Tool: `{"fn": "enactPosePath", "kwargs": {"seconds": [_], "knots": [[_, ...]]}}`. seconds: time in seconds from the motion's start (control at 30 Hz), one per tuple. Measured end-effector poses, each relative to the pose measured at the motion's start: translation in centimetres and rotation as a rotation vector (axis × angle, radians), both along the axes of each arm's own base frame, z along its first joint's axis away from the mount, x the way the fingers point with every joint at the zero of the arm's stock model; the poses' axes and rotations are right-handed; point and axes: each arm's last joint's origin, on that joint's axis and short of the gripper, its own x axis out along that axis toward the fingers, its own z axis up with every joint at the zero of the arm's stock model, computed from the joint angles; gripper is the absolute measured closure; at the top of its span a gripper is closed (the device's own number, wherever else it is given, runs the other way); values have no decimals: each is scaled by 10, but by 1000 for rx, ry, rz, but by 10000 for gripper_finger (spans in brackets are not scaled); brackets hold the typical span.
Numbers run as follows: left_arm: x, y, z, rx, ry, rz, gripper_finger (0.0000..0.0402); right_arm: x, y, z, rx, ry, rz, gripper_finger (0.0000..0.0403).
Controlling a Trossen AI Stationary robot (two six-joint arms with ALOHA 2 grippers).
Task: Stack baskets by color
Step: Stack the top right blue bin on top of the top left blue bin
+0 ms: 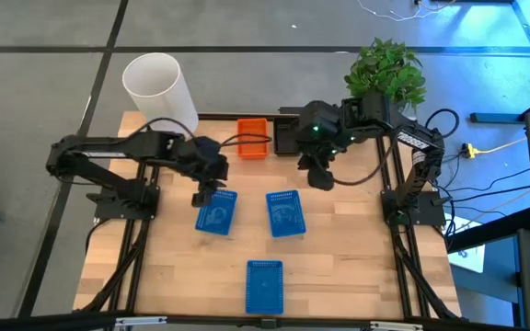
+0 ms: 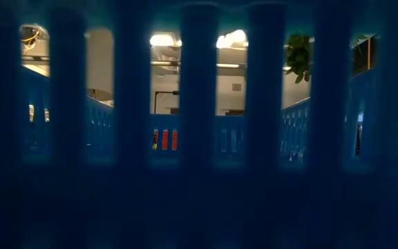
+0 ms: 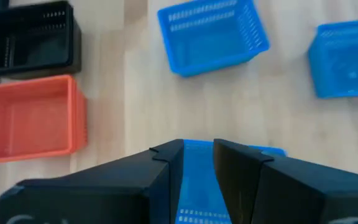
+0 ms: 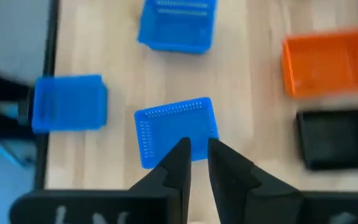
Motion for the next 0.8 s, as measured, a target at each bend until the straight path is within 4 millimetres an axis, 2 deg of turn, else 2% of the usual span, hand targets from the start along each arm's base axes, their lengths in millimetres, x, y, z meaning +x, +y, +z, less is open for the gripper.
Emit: {"fn": "enactPosePath", "kwargs": {"seconds": [0.13, 0.23, 0.37, 0.53, 0.7, 0.8], "knots": [[-12, -14, 10, -34, -46, -21, 324, 4, 3, -9, 100, 66, -279, 348], [-19, -23, 15, -38, -71, -43, 324, 8, 5, -23, 152, 133, -389, 348], [-30, -30, 20, 2, -83, -45, 324, 14, 6, -45, 225, 242, -529, 348], [-43, -37, 28, 32, -125, -59, 324, 18, 2, -77, 294, 381, -802, 348], [-55, -40, 33, 53, -147, -72, 324, 25, 4, -116, 351, 487, -875, 348], [-62, -40, 35, 72, -154, -63, 324, 39, 6, -136, 427, 424, -841, 348]]}}
